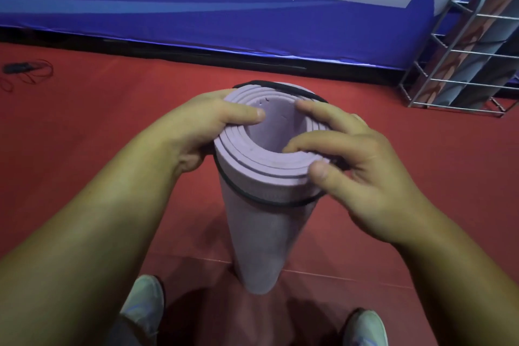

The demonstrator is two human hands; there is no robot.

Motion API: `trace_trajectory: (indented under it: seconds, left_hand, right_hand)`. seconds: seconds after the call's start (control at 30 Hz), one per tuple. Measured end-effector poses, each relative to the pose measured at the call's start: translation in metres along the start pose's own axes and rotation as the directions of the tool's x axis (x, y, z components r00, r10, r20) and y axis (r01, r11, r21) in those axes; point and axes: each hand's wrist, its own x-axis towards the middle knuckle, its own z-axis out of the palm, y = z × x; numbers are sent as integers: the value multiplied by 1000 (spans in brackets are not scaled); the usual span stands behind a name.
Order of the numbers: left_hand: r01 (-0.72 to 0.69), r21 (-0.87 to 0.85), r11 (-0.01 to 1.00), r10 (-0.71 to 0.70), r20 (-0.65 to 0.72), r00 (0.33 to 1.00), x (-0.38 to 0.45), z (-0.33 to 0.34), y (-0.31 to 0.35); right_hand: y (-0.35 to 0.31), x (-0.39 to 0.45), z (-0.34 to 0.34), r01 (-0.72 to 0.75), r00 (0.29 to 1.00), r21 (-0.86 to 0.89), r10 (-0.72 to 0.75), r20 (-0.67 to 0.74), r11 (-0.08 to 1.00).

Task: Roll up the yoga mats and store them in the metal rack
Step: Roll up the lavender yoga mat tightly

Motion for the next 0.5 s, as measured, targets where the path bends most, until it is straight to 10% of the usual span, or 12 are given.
trace_trajectory:
  seconds: [0.23,0.5]
  left_hand:
    - [27,10,1000,-26,-122,992,7,5,-2]
    - [31,34,999,-27,-109,994,5,3,-3]
  right_hand:
    - [16,15,2,-270,887,328,366,-282,906]
    - [27,36,-5,-352,807,713,583,-97,606]
